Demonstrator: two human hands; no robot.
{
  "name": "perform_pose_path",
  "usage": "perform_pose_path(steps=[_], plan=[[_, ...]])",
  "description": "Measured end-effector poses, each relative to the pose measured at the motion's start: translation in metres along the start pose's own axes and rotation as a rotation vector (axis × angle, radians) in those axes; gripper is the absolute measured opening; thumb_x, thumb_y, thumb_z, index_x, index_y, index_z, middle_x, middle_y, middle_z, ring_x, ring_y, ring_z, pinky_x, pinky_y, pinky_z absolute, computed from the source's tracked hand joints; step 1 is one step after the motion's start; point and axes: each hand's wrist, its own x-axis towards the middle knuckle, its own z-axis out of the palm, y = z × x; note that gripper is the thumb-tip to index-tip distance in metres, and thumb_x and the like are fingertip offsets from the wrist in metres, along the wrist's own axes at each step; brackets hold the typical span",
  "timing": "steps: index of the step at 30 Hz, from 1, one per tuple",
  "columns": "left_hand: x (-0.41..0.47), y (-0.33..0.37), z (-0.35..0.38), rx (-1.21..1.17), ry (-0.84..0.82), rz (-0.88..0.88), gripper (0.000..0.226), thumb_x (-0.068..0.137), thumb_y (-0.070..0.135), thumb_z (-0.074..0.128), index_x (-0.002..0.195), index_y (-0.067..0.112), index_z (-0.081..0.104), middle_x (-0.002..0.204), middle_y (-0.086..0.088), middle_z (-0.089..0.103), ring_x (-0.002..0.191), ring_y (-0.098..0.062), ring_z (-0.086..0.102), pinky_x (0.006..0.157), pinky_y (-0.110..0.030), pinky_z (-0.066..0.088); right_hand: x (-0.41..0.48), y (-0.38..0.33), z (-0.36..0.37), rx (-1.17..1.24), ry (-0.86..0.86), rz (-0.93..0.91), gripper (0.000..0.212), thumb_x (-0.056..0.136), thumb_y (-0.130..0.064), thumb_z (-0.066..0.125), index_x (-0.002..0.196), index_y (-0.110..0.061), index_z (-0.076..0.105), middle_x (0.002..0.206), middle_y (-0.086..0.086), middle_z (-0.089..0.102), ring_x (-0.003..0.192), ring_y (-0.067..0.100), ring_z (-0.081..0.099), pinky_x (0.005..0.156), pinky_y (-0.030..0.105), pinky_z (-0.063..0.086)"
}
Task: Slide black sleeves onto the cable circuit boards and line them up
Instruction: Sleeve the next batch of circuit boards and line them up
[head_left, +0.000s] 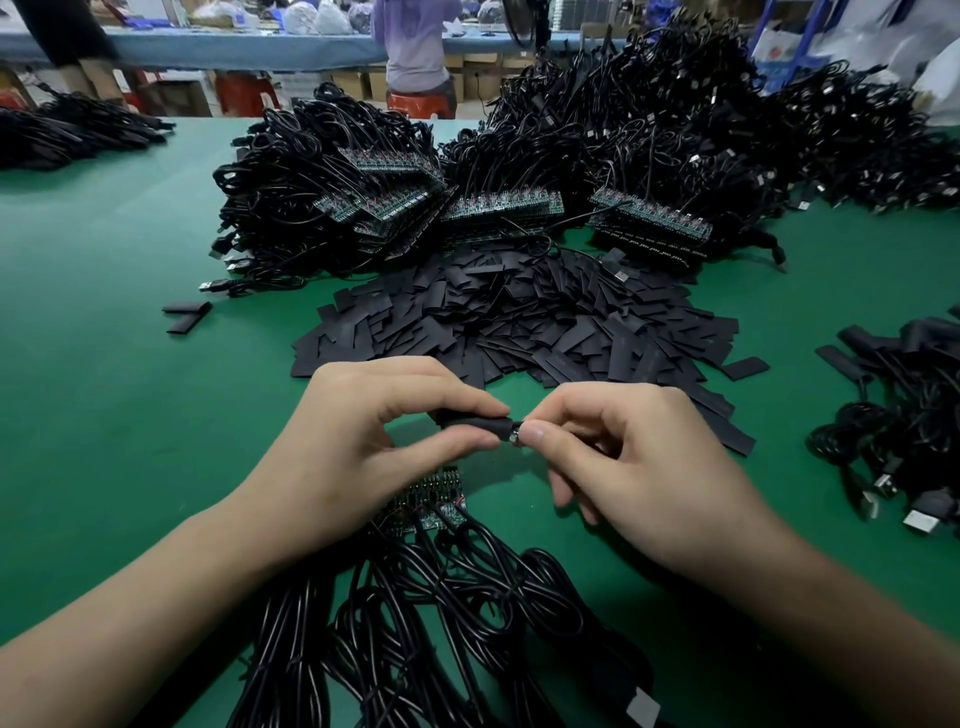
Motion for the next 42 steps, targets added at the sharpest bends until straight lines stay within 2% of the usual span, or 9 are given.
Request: perform_pose_path(steps=[5, 8, 12, 15, 21, 25, 32, 37, 42], plan=[[0.001, 0.002, -0.001, 0.011, 0.077, -0.033, 0.018, 0.084, 0.031, 0.076, 0.100, 0.022, 0.081, 0.090, 0.012, 0.075, 0.085, -0.006, 0.071, 0.080, -0.017, 0.052, -0.002, -0.003, 0.000, -0.247, 0.124, -0.159, 0.015, 0.099, -0.032, 0.064, 0.097, -0.026, 0.077, 0.066, -0.010, 0.068, 0.062, 0.005, 0.064, 0.063, 0.033, 0.053], [0.001, 0.002, 0.000, -0.016, 0.066, -0.049, 0.019, 0.084, 0.031, 0.076, 0.100, 0.022, 0.080, 0.090, 0.012, 0.076, 0.085, -0.007, 0.071, 0.081, -0.020, 0.053, -0.002, -0.004, 0.000, -0.374, 0.135, -0.225, 0.021, 0.102, -0.033, 0.059, 0.102, -0.022, 0.077, 0.078, -0.005, 0.073, 0.073, 0.017, 0.068, 0.070, 0.040, 0.055], [0.000, 0.001, 0.002, -0.055, 0.045, -0.062, 0.019, 0.082, 0.027, 0.078, 0.100, 0.021, 0.080, 0.090, 0.011, 0.076, 0.085, -0.008, 0.072, 0.081, -0.021, 0.053, -0.004, -0.007, 0.002, -0.463, 0.144, -0.294, 0.033, 0.101, -0.036, 0.050, 0.102, -0.014, 0.075, 0.088, 0.004, 0.076, 0.079, 0.030, 0.071, 0.071, 0.046, 0.057], [0.000, 0.000, 0.003, -0.063, 0.014, -0.053, 0.018, 0.083, 0.026, 0.079, 0.101, 0.021, 0.080, 0.091, 0.011, 0.076, 0.086, -0.010, 0.072, 0.080, -0.022, 0.053, -0.004, -0.008, 0.005, -0.501, 0.133, -0.325, 0.031, 0.104, -0.034, 0.050, 0.101, -0.014, 0.074, 0.086, 0.003, 0.074, 0.077, 0.029, 0.070, 0.068, 0.045, 0.056], [0.001, 0.000, 0.001, -0.055, 0.090, -0.048, 0.019, 0.084, 0.026, 0.079, 0.102, 0.020, 0.080, 0.092, 0.011, 0.075, 0.087, -0.010, 0.071, 0.082, -0.018, 0.051, -0.005, -0.009, 0.004, -0.338, 0.260, -0.257, 0.017, 0.099, -0.038, 0.063, 0.104, -0.027, 0.075, 0.079, -0.010, 0.074, 0.072, 0.015, 0.069, 0.065, 0.041, 0.055], [0.001, 0.000, 0.002, -0.012, 0.125, -0.016, 0.018, 0.083, 0.024, 0.080, 0.101, 0.020, 0.080, 0.094, 0.013, 0.073, 0.088, -0.007, 0.070, 0.083, -0.016, 0.049, -0.004, -0.007, 0.008, -0.290, 0.253, -0.247, 0.014, 0.098, -0.036, 0.064, 0.097, -0.026, 0.074, 0.070, -0.008, 0.070, 0.065, 0.014, 0.067, 0.063, 0.040, 0.054], [0.001, 0.003, 0.001, 0.027, 0.108, 0.033, 0.018, 0.083, 0.023, 0.080, 0.100, 0.018, 0.080, 0.093, 0.007, 0.074, 0.087, -0.007, 0.070, 0.082, -0.019, 0.052, -0.004, -0.005, 0.013, -0.192, 0.231, -0.225, 0.009, 0.096, -0.029, 0.069, 0.094, -0.023, 0.075, 0.071, -0.012, 0.072, 0.063, 0.007, 0.067, 0.060, 0.038, 0.056], [0.002, 0.003, 0.002, 0.107, 0.282, -0.100, 0.022, 0.080, 0.029, 0.081, 0.101, 0.023, 0.081, 0.094, 0.004, 0.067, 0.084, -0.011, 0.064, 0.079, -0.010, 0.044, -0.003, -0.006, 0.014, -0.033, 0.221, -0.162, 0.018, 0.096, -0.022, 0.066, 0.110, -0.025, 0.077, 0.082, -0.021, 0.075, 0.069, -0.001, 0.070, 0.069, 0.024, 0.056], [0.001, 0.003, 0.005, -0.029, 0.309, -0.195, 0.031, 0.077, 0.032, 0.082, 0.107, 0.026, 0.078, 0.096, 0.010, 0.075, 0.085, -0.007, 0.073, 0.084, -0.018, 0.056, -0.003, -0.003, 0.013, -0.115, 0.238, -0.156, 0.023, 0.095, -0.030, 0.065, 0.114, -0.029, 0.077, 0.084, -0.019, 0.076, 0.072, 0.003, 0.070, 0.071, 0.036, 0.058]])
